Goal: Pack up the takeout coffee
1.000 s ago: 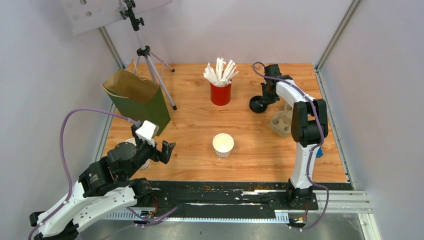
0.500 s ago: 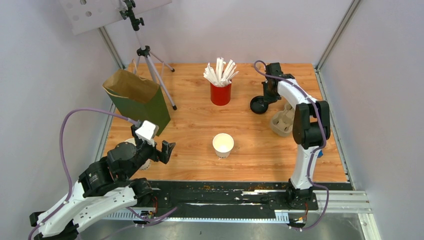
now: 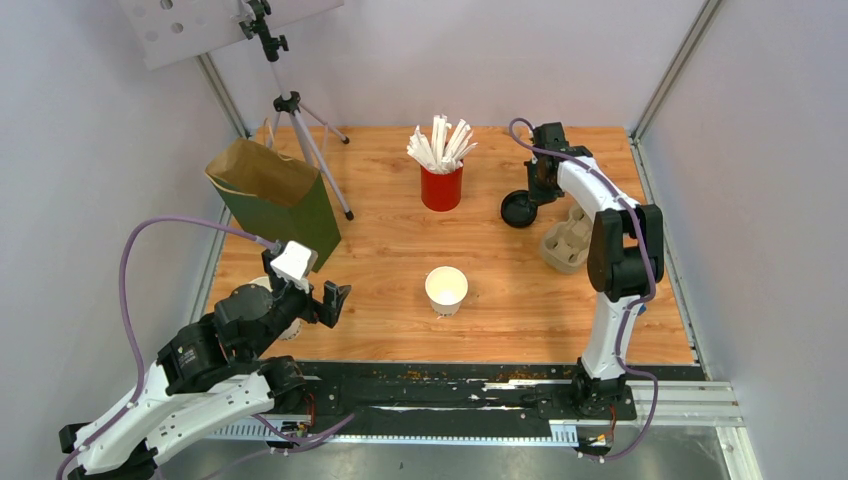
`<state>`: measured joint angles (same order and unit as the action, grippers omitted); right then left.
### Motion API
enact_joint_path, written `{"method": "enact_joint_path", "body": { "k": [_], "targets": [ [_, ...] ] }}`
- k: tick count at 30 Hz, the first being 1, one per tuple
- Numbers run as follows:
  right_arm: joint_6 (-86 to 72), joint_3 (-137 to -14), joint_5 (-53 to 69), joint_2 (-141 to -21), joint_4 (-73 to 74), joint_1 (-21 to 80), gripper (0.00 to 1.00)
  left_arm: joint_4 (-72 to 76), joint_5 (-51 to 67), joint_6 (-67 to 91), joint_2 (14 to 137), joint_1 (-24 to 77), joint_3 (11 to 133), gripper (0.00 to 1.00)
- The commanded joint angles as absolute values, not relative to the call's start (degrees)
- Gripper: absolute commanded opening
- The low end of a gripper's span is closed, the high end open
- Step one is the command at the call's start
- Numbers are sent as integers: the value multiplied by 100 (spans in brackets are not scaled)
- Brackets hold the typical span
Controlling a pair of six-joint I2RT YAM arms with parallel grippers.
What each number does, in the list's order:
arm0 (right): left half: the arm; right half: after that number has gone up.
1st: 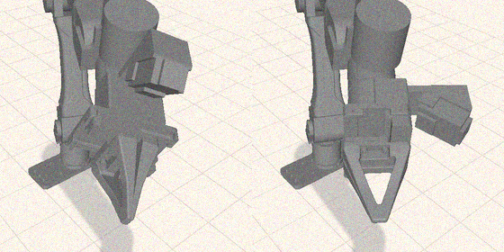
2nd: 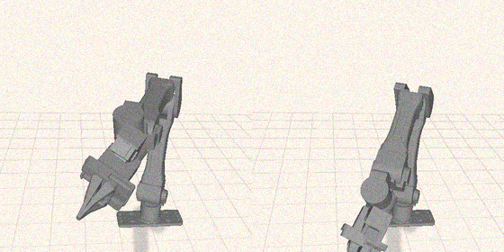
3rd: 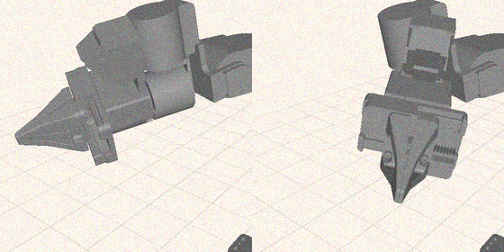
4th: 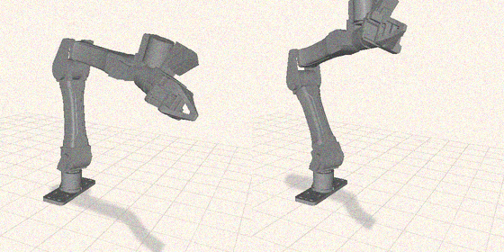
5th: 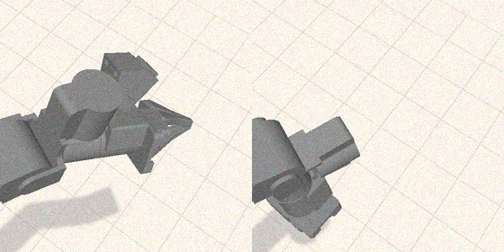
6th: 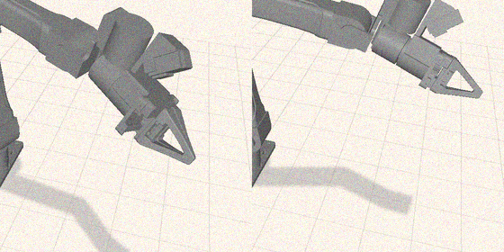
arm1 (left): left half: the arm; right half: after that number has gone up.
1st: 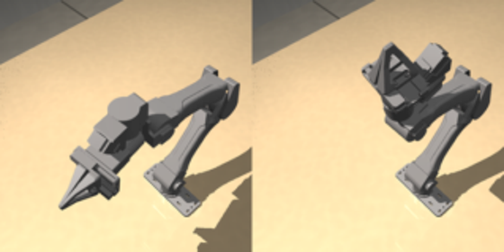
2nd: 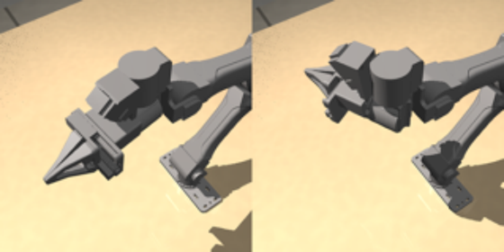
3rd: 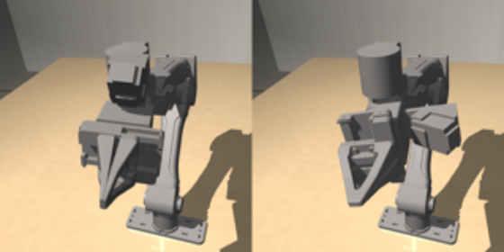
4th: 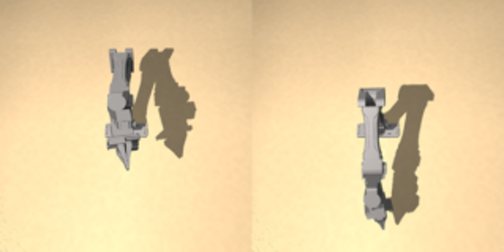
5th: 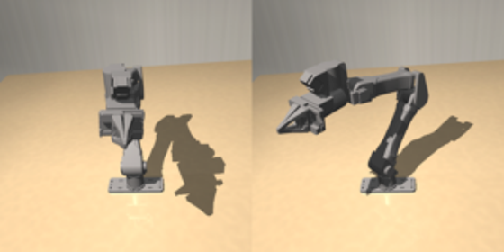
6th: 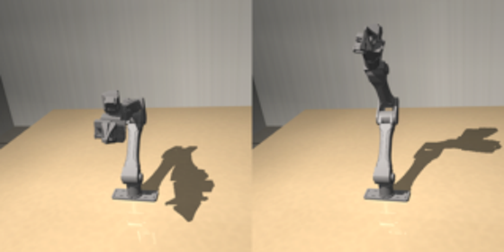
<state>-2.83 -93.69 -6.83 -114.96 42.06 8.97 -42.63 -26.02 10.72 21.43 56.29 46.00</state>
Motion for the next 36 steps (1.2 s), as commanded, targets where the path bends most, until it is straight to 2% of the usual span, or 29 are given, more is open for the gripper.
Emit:
{"method": "enact_joint_path", "body": {
  "k": [1,3,6,8,13,14,17,18,21,27,32,36],
  "targets": [
    [-133,-9403,-547,-11370,4157,896,0,-4236,-2635,993,2149,5651,4614,100],
    [-130,-9418,-553,-11364,4157,896,1,-4229,-2632,993,2160,5651,4614,100],
    [-133,-9463,-601,-11356,4195,898,10,-4225,-2629,991,2179,5651,4614,100],
    [-86,-9493,-567,-11370,4205,897,1,-4229,-2620,985,2201,5651,4614,100],
    [-37,-9517,-533,-11366,4243,896,0,-4220,-2605,984,2206,5651,4619,100],
    [-41,-9527,-542,-11367,4249,896,1,-4222,-2606,987,2202,5651,4618,100],
    [-56,-9583,-597,-11349,4278,896,12,-4221,-2602,983,2213,5647,4614,100],
    [-56,-9602,-593,-11349,4288,892,12,-4222,-2595,984,2215,5651,4614,100],
    [-28,-9665,-516,-11373,4323,896,0,-4218,-2598,983,2221,5651,4614,100],
    [-58,-9706,-487,-11366,4351,896,0,-4220,-2589,984,2216,5651,4614,100],
    [-26,-9731,-204,-11445,4382,896,24,-4226,-2590,984,2215,5651,4614,100],
    [-44,-9769,-377,-11565,4373,896,22,-4227,-2593,984,2207,5651,4614,100]
  ]
}}
